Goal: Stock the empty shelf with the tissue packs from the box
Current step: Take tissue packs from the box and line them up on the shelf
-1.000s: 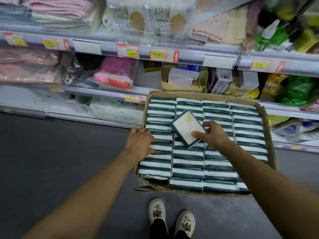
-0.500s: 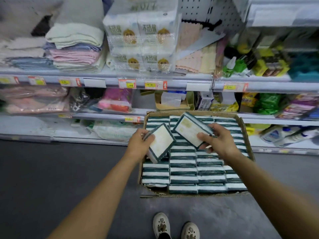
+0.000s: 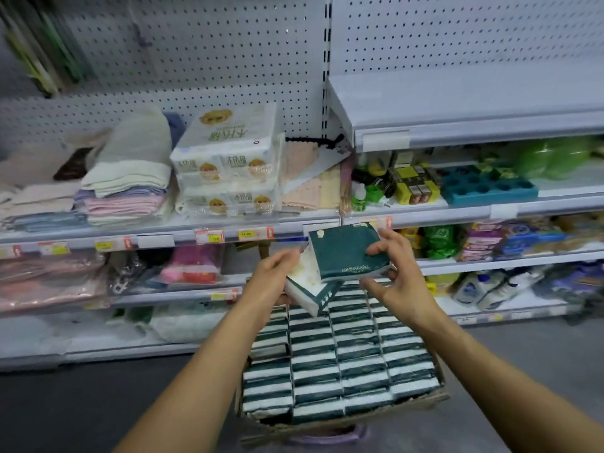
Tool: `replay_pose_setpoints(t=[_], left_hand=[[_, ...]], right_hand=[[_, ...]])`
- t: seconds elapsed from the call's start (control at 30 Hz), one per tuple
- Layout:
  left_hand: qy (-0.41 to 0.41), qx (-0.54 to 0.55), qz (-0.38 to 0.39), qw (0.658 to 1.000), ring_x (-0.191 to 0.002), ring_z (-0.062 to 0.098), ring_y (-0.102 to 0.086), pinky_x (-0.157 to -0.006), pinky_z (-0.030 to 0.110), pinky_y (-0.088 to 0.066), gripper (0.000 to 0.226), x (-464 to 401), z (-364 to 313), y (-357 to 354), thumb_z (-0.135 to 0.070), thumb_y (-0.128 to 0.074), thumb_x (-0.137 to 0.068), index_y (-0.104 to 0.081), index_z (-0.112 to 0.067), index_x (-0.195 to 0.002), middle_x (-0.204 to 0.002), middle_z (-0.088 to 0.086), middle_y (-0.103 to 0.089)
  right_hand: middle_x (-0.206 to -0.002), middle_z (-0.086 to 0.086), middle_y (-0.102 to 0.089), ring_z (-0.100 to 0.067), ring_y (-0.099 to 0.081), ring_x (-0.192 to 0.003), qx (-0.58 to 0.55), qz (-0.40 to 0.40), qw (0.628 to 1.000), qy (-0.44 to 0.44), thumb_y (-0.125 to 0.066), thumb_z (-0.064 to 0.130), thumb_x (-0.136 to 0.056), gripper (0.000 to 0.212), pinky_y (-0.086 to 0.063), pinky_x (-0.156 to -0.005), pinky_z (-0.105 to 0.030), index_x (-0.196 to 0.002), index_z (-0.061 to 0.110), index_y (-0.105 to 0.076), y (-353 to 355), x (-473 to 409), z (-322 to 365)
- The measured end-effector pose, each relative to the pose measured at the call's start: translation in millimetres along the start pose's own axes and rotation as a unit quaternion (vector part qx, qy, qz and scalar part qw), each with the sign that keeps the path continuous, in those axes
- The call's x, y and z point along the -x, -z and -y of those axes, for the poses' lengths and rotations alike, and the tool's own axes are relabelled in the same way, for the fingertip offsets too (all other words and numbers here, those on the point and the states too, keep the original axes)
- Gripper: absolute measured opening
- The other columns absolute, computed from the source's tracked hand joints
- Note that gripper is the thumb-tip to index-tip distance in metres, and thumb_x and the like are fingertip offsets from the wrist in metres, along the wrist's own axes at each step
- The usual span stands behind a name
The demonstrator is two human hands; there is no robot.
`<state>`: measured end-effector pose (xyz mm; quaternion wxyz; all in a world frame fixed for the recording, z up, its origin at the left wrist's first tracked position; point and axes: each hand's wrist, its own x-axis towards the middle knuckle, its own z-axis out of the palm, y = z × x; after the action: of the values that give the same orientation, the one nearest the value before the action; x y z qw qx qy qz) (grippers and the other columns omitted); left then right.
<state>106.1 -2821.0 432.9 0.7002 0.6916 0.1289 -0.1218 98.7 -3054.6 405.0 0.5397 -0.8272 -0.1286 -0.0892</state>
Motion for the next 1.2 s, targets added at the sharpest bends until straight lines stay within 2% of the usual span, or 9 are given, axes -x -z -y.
replay_pose_setpoints(t=[0.27, 0.37, 0.53, 0.7, 0.8, 0.87, 0.97, 1.07, 1.2], left_hand=[[-0.076, -0.002, 0.026, 0.997, -0.093, 0.032, -0.070, -0.071, 0.039, -0.061, 0.034, 2, -45, -96, -0.040, -0.078, -0.080, -0.067, -0.038, -0.112, -0.127, -0.006, -0.063], [-0.115, 0.015, -0.001, 0.993, -0.104, 0.015, -0.066, -0.070, 0.029, -0.053, 0.026, 5, -51, -147, -0.030, -0.074, -0.085, -0.067, -0.040, -0.108, -0.123, -0.011, -0.064], [-0.154, 0.069, -0.040, 0.985, -0.083, 0.007, -0.070, -0.067, 0.022, -0.054, 0.022, 4, -58, -232, -0.018, -0.072, -0.087, -0.068, -0.033, -0.102, -0.109, 0.000, -0.070], [-0.180, 0.100, -0.060, 0.977, -0.081, 0.006, -0.070, -0.066, 0.020, -0.054, 0.027, 7, -72, -289, -0.021, -0.071, -0.088, -0.065, -0.030, -0.112, -0.100, -0.015, -0.067], [-0.203, 0.074, -0.062, 0.974, -0.095, 0.008, -0.065, -0.079, 0.027, -0.054, 0.031, 5, -84, -302, -0.029, -0.071, -0.088, -0.063, -0.033, -0.118, -0.112, -0.014, -0.066], [-0.218, 0.061, -0.067, 0.972, -0.091, 0.005, -0.064, -0.072, 0.026, -0.055, 0.032, 1, -94, -301, -0.027, -0.068, -0.091, -0.063, -0.030, -0.122, -0.109, -0.019, -0.064], [-0.226, 0.024, -0.063, 0.972, -0.098, 0.020, -0.067, -0.067, 0.034, -0.058, 0.029, -9, -109, -294, -0.023, -0.066, -0.092, -0.064, -0.032, -0.120, -0.115, -0.016, -0.063], [-0.222, -0.018, -0.058, 0.973, -0.103, 0.024, -0.066, -0.076, 0.041, -0.059, 0.029, -20, -122, -282, -0.020, -0.064, -0.094, -0.064, -0.029, -0.121, -0.121, -0.003, -0.065], [-0.231, -0.024, -0.074, 0.970, -0.096, 0.016, -0.064, -0.066, 0.026, -0.054, 0.027, -35, -141, -262, -0.021, -0.063, -0.095, -0.064, -0.029, -0.121, -0.121, -0.005, -0.063]], right_hand=[[-0.138, 0.011, -0.042, -0.019, -0.052, -0.125, -0.092, -0.025, 0.995, 0.002, -0.084, 0.014, -0.072, 0.059, -0.053, -0.091, -0.033, -0.117, 0.029, -0.050, 92, -4, 14], [-0.126, 0.017, -0.058, -0.012, -0.065, -0.106, -0.187, -0.049, 0.980, -0.046, -0.082, 0.009, -0.074, 0.075, -0.057, -0.083, -0.031, -0.133, 0.029, -0.040, 139, -8, 15], [-0.119, 0.000, -0.068, -0.014, -0.070, -0.094, -0.209, -0.055, 0.975, -0.043, -0.069, 0.007, -0.087, 0.059, -0.058, -0.075, -0.029, -0.139, 0.020, -0.045, 214, -15, 5], [-0.122, 0.007, -0.066, -0.014, -0.065, -0.106, -0.172, -0.050, 0.983, -0.034, -0.052, 0.031, -0.099, 0.042, -0.058, -0.083, -0.039, -0.141, 0.035, -0.046, 263, -32, -5], [-0.113, 0.003, -0.069, -0.018, -0.068, -0.097, -0.223, -0.078, 0.970, -0.060, -0.049, 0.023, -0.102, 0.034, -0.059, -0.075, -0.038, -0.133, 0.036, -0.052, 276, -48, 0], [-0.106, -0.003, -0.070, -0.021, -0.070, -0.089, -0.272, -0.098, 0.953, -0.089, -0.051, 0.018, -0.100, 0.033, -0.059, -0.068, -0.035, -0.130, 0.032, -0.054, 281, -60, 4], [-0.107, -0.008, -0.068, -0.026, -0.069, -0.092, -0.288, -0.117, 0.944, -0.114, -0.055, 0.018, -0.098, 0.030, -0.058, -0.067, -0.035, -0.127, 0.021, -0.054, 285, -80, 8], [-0.104, -0.008, -0.063, -0.024, -0.067, -0.089, -0.281, -0.137, 0.941, -0.129, -0.057, 0.020, -0.096, 0.027, -0.059, -0.064, -0.035, -0.122, 0.013, -0.051, 287, -101, 13], [-0.104, -0.010, -0.065, -0.024, -0.067, -0.087, -0.255, -0.155, 0.944, -0.141, -0.061, 0.023, -0.093, 0.028, -0.059, -0.067, -0.039, -0.116, 0.016, -0.047, 289, -135, 19]])
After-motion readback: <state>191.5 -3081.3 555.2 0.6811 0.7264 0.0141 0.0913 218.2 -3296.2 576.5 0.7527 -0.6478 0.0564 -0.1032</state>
